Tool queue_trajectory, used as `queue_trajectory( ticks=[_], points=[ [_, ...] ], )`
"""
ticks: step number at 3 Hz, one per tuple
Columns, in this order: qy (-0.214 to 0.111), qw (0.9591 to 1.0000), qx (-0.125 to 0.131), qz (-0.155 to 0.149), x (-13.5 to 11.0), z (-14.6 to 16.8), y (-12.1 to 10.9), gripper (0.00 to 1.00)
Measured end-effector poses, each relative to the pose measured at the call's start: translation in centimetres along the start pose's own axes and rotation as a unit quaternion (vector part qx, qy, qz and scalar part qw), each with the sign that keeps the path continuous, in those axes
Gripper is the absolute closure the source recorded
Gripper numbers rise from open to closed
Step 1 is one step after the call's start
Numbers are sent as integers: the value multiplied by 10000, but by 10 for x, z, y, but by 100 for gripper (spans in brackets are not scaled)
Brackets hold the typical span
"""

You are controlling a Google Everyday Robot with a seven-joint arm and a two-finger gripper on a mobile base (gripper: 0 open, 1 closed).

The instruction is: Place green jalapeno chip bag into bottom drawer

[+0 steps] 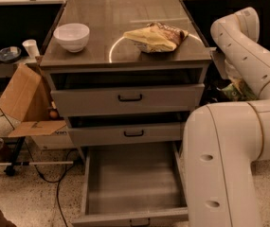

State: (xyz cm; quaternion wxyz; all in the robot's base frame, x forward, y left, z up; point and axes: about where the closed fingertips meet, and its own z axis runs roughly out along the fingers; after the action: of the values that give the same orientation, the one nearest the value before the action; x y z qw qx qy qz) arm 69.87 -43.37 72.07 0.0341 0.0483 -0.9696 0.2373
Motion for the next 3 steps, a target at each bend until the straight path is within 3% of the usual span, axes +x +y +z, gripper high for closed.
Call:
queue_trajectory(
  ticks=[1,2,3],
  points=[
    [384,9993,44,12,26,19,15,100],
    [384,9993,44,12,26,19,16,100],
    [455,9988,-149,-72,34,36,16,100]
  ],
)
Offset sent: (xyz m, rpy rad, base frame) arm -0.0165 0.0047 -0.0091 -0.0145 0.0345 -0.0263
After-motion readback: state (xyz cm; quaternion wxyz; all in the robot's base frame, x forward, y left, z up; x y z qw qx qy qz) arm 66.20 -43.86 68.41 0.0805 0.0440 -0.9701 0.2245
